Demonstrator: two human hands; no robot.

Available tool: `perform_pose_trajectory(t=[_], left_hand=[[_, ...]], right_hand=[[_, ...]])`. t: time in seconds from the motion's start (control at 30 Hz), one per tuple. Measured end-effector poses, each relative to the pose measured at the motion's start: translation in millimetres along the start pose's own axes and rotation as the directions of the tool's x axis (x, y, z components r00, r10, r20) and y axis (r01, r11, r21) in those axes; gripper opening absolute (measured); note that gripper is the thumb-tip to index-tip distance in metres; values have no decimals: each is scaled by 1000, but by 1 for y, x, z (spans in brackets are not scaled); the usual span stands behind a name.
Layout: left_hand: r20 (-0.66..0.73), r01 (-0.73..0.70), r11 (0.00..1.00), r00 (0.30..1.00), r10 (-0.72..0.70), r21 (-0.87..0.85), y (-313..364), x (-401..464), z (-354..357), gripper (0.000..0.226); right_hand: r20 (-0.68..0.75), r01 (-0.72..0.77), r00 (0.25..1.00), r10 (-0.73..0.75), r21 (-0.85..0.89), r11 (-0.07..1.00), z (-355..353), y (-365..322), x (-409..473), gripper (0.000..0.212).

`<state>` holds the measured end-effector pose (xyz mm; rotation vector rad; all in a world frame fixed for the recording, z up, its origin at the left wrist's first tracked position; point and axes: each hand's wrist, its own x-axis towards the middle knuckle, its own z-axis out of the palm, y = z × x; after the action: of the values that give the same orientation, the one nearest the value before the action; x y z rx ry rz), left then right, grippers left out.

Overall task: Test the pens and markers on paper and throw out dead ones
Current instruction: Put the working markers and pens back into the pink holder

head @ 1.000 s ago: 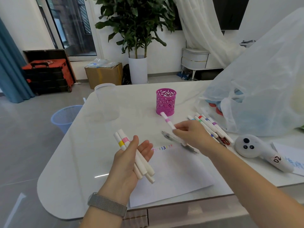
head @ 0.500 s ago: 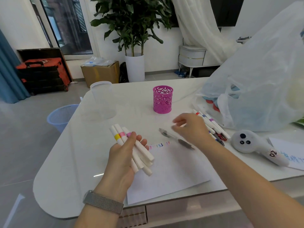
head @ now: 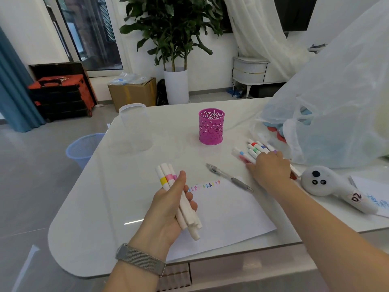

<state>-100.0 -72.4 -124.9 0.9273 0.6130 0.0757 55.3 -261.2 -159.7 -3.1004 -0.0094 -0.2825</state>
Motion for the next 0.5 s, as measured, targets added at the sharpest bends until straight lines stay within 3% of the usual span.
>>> perform_pose_trajectory(t=[0.17,0.27,0.33,0.4,0.43,0.5], left_hand=[[10,5,999,1000,-4,-37,1,2,0,29],[24,-10,996,1000,12,-84,0,1,2,23],[47,-27,992,998,33,-122,-1,0,3,17],[75,-49,989,995,60,-142,0,-1,4,16],[89,-61,988,993,74,-144,0,-1,5,17],[119,-86,987,988,102,-133,2,-1,5,20]], right_hand=[[79,-2,997,2,4,1000,1,0,1,44],[-42,69,997,-70,-37,997,-5,-4,-6,33],[-79,144,989,-127,262,954,-20,-14,-17,35],[153,73,953,-260,718,692,-42,-30,-34,38],[265,-6,884,-386,831,557,-54,-40,-47,38],[374,-27,706,-601,863,505,-67,-59,-73,41]])
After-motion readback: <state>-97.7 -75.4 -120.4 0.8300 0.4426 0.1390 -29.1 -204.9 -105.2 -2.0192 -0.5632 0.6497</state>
